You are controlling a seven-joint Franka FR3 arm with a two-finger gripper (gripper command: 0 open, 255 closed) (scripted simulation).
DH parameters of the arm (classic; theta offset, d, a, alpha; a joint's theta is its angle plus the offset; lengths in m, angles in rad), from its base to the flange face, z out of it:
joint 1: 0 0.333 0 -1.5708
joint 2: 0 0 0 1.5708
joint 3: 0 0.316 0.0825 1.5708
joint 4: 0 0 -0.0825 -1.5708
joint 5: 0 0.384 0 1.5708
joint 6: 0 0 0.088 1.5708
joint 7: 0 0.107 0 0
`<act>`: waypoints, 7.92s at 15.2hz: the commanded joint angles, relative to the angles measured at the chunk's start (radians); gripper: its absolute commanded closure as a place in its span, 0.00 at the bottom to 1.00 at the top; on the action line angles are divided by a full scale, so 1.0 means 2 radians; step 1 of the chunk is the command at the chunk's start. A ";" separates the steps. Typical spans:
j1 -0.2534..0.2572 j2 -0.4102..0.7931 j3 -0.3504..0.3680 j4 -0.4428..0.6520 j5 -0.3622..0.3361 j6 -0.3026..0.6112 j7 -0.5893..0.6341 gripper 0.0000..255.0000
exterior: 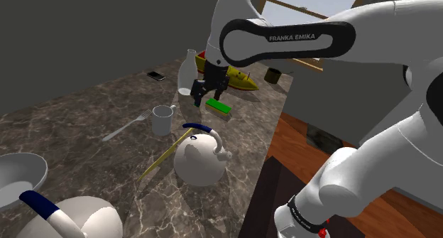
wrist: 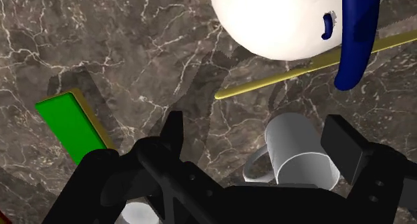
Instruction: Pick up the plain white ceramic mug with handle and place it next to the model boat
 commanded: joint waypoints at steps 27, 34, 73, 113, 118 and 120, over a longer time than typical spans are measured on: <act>0.055 0.307 0.031 0.224 -0.096 0.088 0.148 0.00; 0.055 0.307 0.031 0.224 -0.096 0.088 0.148 1.00; 0.060 0.274 0.040 0.401 -0.077 -0.120 0.128 1.00; -0.151 0.136 -0.100 0.288 -0.005 -0.130 -0.223 1.00; -0.182 0.157 -0.125 0.315 0.001 -0.137 -0.280 1.00; -0.195 0.169 -0.135 0.330 0.004 -0.141 -0.302 1.00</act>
